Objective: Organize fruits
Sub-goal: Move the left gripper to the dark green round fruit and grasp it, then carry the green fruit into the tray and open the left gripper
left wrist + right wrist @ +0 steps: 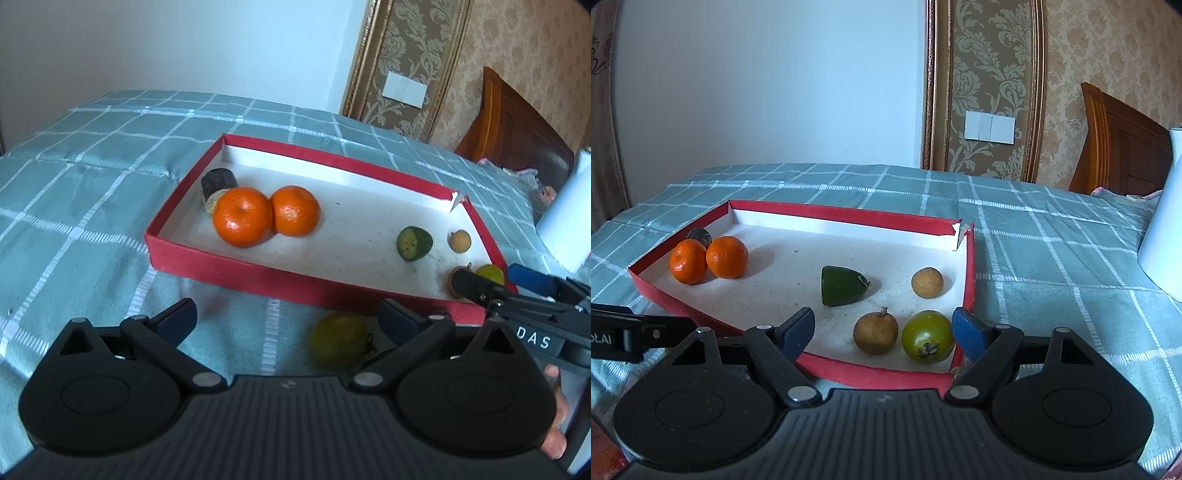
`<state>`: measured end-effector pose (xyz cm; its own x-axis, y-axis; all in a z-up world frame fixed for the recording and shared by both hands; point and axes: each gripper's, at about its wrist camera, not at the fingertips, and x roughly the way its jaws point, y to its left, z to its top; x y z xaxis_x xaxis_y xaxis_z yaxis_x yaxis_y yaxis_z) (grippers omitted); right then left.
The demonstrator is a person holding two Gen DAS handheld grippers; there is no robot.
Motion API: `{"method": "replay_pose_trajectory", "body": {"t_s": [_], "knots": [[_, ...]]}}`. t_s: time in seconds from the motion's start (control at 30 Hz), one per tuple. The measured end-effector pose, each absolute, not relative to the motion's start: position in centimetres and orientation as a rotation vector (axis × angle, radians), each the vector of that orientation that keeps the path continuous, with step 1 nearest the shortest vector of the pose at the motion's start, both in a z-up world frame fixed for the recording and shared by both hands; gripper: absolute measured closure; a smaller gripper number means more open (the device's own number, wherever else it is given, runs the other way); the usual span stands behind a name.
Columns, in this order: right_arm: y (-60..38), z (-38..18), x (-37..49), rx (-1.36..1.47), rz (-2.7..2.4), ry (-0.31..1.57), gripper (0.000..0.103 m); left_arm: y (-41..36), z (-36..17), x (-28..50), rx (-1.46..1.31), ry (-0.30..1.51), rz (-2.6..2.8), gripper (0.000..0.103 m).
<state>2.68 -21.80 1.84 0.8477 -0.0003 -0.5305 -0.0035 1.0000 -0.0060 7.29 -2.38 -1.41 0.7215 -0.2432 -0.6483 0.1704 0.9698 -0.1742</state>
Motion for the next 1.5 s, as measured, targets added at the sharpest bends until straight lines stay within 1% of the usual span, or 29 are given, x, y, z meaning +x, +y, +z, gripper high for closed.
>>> {"method": "replay_pose_trajectory", "body": {"t_s": [0.13,0.27,0.43,0.5,0.63,0.67,0.7,0.73,0.77,0.8,0.93,1.13,1.5], "knots": [[-21.9,1.8,2.6,-0.009,0.002,0.561,0.021,-2.7,-2.0,7.5,-0.068,0.754,-0.235,0.0],[-21.9,1.8,2.6,-0.011,0.0,0.558,0.021,-2.1,-2.0,7.0,-0.068,0.732,-0.233,0.001],[-21.8,1.7,2.6,-0.017,-0.003,0.563,0.021,-1.8,-2.0,6.5,-0.084,0.725,-0.275,0.012],[-21.7,1.7,2.6,-0.016,-0.003,0.563,0.021,-1.9,-2.0,6.1,-0.076,0.707,-0.294,0.019],[-21.7,1.7,2.6,-0.024,-0.006,0.564,0.021,-1.9,-1.9,5.4,-0.048,0.669,-0.333,0.029],[-21.7,1.7,2.6,-0.026,-0.007,0.564,0.021,-1.8,-1.9,5.3,-0.052,0.665,-0.346,0.034],[-21.7,1.7,2.6,-0.029,-0.007,0.564,0.021,-1.8,-1.9,5.2,-0.061,0.664,-0.362,0.043],[-21.6,1.7,2.5,-0.031,-0.008,0.564,0.021,-1.7,-1.9,5.1,-0.071,0.663,-0.385,0.05],[-21.6,1.7,2.5,-0.032,-0.008,0.564,0.021,-1.7,-1.7,5.0,-0.084,0.663,-0.412,0.065],[-21.6,1.7,2.5,-0.034,-0.009,0.564,0.021,-1.7,-1.6,4.8,-0.089,0.662,-0.434,0.073],[-21.5,1.7,2.5,-0.038,-0.01,0.565,0.021,-2.9,-1.5,4.0,0.003,0.627,-0.419,0.073],[-21.5,1.7,2.5,-0.038,-0.01,0.565,0.021,-2.3,-1.5,3.8,-0.018,0.62,-0.411,0.073],[-21.5,1.7,2.4,-0.039,-0.01,0.565,0.021,-1.8,-0.8,2.1,0.01,0.55,-0.413,0.073]]}}
